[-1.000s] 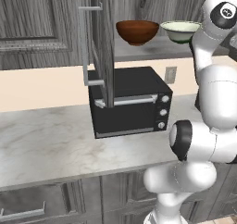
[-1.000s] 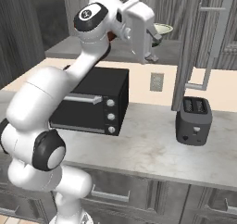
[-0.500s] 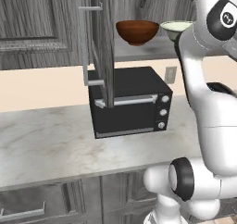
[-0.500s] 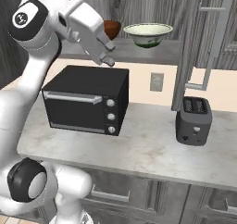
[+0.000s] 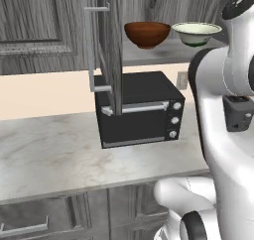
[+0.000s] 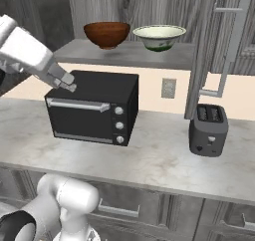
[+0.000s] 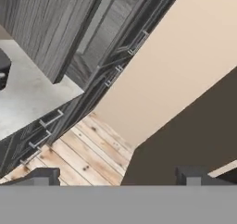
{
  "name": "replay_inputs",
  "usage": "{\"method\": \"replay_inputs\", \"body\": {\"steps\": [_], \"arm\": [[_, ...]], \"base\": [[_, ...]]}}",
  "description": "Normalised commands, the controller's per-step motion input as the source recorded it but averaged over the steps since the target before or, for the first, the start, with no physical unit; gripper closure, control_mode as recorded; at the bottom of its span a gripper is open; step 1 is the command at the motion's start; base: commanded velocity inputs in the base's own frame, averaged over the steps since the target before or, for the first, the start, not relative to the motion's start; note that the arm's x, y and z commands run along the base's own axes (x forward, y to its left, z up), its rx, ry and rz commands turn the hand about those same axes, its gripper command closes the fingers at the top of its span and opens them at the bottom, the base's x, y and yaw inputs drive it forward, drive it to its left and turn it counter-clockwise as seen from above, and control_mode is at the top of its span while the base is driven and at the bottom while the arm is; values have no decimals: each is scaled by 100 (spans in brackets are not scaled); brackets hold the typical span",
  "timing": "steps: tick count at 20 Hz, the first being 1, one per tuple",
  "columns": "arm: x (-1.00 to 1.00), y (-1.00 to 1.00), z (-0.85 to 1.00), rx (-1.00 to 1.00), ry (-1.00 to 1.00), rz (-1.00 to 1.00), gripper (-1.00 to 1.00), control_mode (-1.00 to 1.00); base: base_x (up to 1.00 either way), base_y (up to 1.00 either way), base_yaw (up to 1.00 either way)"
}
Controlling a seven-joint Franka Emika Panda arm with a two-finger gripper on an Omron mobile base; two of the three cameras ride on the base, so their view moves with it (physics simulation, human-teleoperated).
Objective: Move the bowls from the cabinet to the plates on the dining table.
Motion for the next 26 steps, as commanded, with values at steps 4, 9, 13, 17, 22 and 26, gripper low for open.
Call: {"method": "replay_inputs", "body": {"steps": [4,9,13,17,22,26], "arm": [[-42,34,-7,7,-22,22,-100,-100],[0,12,0,14,-12,16,-100,-100],[7,12,0,26,-9,16,-100,-100],[26,9,1,30,-13,15,-100,-100],[36,6,0,33,-16,15,-100,-100],[37,2,0,34,-15,15,-100,-100]], "base": [[0,0,0],[0,0,0],[0,0,0],[0,0,0],[0,0,0],[0,0,0]]}}
